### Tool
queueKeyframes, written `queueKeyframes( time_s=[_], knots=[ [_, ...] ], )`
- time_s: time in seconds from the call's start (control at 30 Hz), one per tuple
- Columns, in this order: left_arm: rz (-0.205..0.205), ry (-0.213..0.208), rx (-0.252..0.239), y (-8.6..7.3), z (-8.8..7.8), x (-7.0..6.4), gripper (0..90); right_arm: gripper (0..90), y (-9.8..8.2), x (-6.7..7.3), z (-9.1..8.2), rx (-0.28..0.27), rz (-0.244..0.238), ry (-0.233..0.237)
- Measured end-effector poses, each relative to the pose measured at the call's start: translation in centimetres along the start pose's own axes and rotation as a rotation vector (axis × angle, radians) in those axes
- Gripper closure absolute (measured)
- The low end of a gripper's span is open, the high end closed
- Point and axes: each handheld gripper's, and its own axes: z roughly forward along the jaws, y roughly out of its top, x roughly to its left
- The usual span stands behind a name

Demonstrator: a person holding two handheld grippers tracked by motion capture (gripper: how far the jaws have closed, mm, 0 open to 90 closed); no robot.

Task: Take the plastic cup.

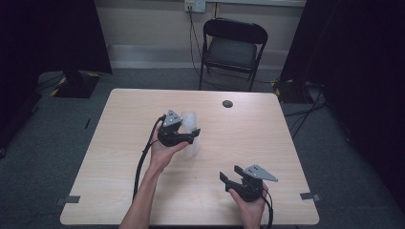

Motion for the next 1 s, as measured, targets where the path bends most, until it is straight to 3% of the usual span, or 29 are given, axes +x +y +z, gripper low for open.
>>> queueKeyframes(
  time_s=[1.0],
  knots=[
    [-0.033, -0.015, -0.074, 1.7, -1.3, 0.0, 31.3, 32.6, 0.0, -0.1, 0.0, 0.003, -0.004, 0.001]
  ],
)
